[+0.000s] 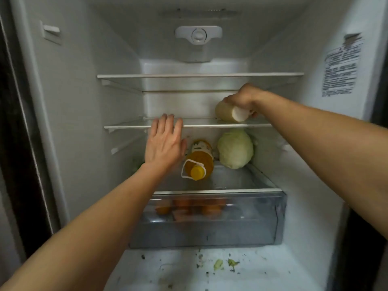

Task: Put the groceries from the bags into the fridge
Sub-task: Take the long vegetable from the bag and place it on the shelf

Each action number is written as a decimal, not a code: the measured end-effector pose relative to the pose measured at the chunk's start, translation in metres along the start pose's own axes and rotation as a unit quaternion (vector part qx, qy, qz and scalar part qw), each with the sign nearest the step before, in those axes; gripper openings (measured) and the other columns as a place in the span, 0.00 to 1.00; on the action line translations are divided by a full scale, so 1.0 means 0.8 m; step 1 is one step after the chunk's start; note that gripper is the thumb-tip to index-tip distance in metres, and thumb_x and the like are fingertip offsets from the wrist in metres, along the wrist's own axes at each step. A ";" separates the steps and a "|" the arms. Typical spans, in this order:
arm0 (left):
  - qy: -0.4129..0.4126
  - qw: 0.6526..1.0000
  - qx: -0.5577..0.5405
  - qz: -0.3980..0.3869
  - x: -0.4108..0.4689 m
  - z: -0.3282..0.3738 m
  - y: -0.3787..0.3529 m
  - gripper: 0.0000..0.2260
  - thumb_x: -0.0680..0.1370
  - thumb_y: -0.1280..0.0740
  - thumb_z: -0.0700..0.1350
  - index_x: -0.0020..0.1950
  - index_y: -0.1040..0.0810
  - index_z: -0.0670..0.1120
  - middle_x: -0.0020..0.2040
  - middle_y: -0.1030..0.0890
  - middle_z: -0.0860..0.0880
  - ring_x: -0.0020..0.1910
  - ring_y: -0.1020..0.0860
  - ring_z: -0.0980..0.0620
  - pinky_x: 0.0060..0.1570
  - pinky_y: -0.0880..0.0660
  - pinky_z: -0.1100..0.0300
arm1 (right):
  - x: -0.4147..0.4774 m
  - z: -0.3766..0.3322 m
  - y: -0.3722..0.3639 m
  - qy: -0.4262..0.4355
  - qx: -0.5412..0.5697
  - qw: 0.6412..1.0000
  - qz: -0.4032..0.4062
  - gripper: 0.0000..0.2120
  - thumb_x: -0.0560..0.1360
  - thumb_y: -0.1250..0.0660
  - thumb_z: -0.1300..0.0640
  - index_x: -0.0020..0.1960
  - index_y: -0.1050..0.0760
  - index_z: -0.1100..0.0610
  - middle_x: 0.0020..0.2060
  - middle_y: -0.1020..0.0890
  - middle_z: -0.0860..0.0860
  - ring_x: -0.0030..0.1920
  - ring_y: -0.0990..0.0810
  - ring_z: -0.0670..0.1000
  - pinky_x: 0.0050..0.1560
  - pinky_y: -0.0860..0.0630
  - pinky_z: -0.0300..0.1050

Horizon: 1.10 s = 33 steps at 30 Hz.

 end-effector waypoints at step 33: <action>0.121 0.966 -0.080 -0.213 -0.546 -0.095 0.387 0.05 0.73 0.32 0.45 0.47 0.24 0.45 0.45 0.24 0.48 0.35 0.23 0.48 0.27 0.28 0.57 | -0.614 -0.049 -0.220 0.260 -0.047 0.957 -0.120 0.12 0.78 0.39 0.50 0.55 0.21 0.53 0.48 0.18 0.51 0.48 0.21 0.54 0.42 0.28 0.45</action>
Point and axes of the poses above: each hand's wrist, its own x-axis towards the middle knuckle, its own y-axis out of the back of the hand, z = x × y, the point moved 1 cm from there along x, towards the middle knuckle
